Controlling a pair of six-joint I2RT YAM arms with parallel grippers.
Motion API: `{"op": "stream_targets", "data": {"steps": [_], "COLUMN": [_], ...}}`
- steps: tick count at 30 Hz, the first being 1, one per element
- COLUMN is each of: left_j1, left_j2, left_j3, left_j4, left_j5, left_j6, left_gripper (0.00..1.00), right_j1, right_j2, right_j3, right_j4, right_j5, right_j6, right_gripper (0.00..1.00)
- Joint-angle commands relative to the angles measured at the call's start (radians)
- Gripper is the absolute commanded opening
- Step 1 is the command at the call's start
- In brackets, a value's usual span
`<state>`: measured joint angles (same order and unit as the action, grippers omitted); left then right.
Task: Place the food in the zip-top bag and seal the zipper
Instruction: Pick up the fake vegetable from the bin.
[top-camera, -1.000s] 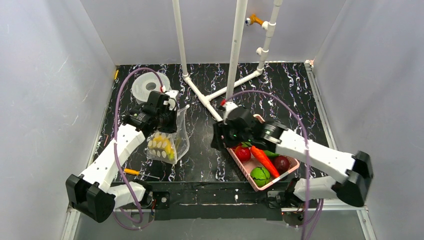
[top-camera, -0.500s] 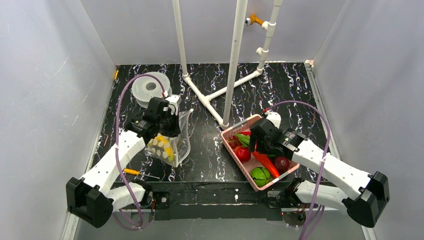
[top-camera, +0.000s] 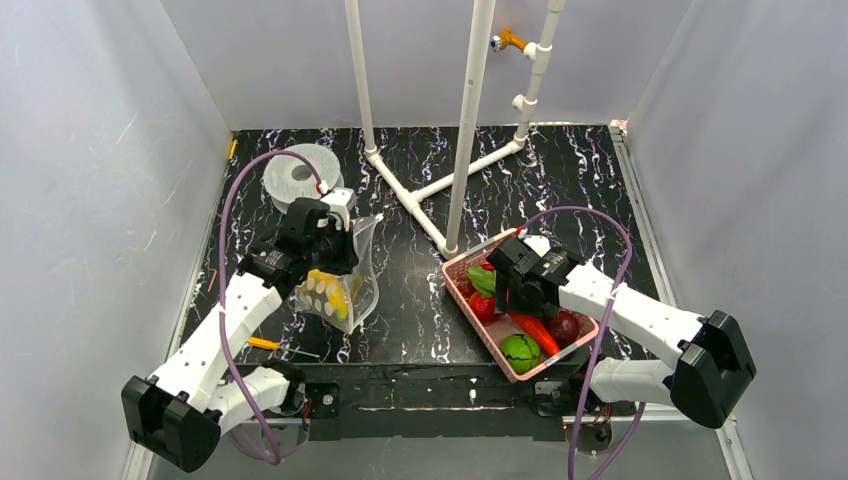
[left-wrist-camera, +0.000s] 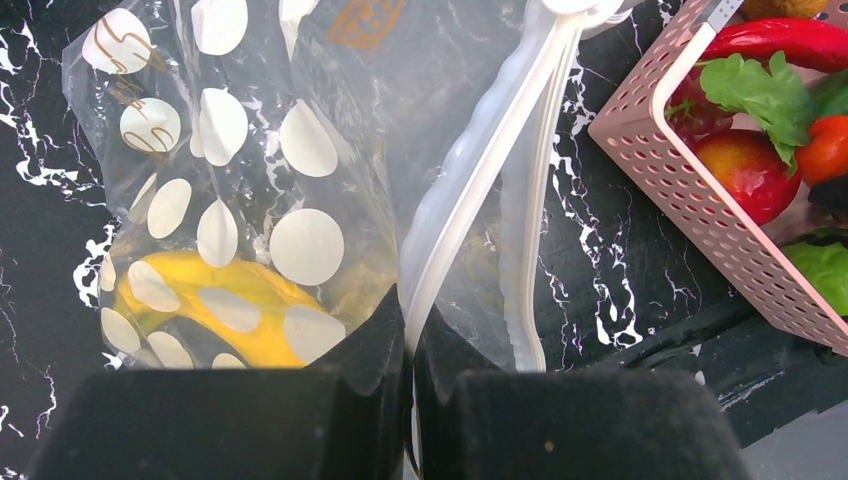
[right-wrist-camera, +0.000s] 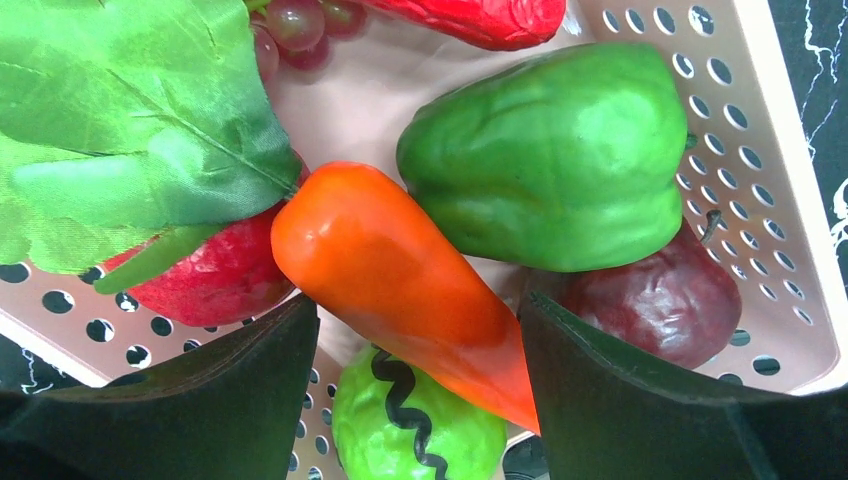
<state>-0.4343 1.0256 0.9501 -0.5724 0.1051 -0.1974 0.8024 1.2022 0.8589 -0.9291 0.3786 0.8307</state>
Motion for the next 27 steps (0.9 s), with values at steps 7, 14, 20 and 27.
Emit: {"op": "stream_targets", "data": {"steps": [7, 14, 20, 27], "left_j1": [0.000, 0.000, 0.000, 0.000], "left_j2": [-0.020, -0.018, -0.013, -0.017], "left_j3": [-0.015, -0.022, -0.022, -0.026], "left_j4": [0.015, 0.025, 0.024, 0.031], "left_j5": [0.000, -0.006, -0.009, 0.001], "left_j6": [0.013, 0.012, 0.015, 0.016], "left_gripper": [0.00, 0.00, 0.00, 0.00], "right_j1": [0.014, 0.089, 0.124, 0.135], "right_j2": [0.065, 0.094, 0.001, -0.181], "right_j3": [-0.008, 0.053, 0.067, 0.085], "right_j4": [0.033, 0.052, 0.126, 0.227], "right_j5": [0.106, 0.284, 0.361, 0.291], "right_j6": [-0.076, -0.093, -0.187, -0.374], "right_gripper": [0.74, 0.51, 0.18, 0.01]}}
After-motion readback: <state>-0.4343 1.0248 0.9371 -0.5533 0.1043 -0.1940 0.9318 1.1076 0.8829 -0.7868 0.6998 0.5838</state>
